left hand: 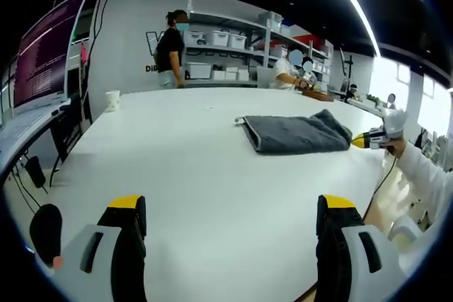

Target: Open the folded towel by lifting each exposed corner and separating the folded layers until the towel lies flat within the target outline without major curled edges

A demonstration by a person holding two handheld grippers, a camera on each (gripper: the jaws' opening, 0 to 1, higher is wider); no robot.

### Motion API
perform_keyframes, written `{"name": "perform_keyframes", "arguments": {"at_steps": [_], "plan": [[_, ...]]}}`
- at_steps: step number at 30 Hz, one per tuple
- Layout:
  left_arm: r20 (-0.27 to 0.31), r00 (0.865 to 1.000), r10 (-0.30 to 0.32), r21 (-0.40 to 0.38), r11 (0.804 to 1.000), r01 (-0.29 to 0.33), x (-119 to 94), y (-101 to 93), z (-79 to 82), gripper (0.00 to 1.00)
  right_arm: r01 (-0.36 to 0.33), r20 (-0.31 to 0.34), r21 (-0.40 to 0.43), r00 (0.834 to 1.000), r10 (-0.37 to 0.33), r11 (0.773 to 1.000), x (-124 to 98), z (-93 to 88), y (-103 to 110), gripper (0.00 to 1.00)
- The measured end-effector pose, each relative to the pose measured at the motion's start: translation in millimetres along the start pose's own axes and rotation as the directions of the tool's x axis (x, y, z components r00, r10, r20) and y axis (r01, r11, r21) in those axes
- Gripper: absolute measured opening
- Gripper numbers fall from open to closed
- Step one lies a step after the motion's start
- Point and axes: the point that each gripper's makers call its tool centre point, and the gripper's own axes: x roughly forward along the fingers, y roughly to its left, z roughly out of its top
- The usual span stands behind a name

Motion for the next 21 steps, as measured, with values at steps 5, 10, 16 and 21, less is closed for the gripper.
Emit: {"name": "perform_keyframes", "arguments": {"at_steps": [5, 10, 16, 21], "plan": [[-0.002, 1.0, -0.001, -0.001, 1.0, 0.001, 1, 0.8, -0.1, 0.99, -0.029, 0.007, -0.013, 1.0, 0.029, 0.999, -1, 6.6, 16, 0.0], [-0.003, 1.0, 0.0, -0.001, 1.0, 0.0, 2, 2.0, 0.2, 0.99, -0.066, 0.016, -0.047, 0.998, 0.067, 0.997, -1, 19.0, 33, 0.0], [-0.004, 1.0, -0.002, 0.001, 1.0, 0.002, 4, 2.0, 1.4, 0.99, -0.103, 0.022, -0.077, 0.994, 0.105, 0.992, 2, 32.9, 50, 0.0], [-0.007, 1.0, -0.001, 0.003, 1.0, 0.001, 5, 1.9, 0.9, 0.99, -0.137, 0.022, -0.096, 0.99, 0.14, 0.986, 5, 39.8, 65, 0.0]]}}
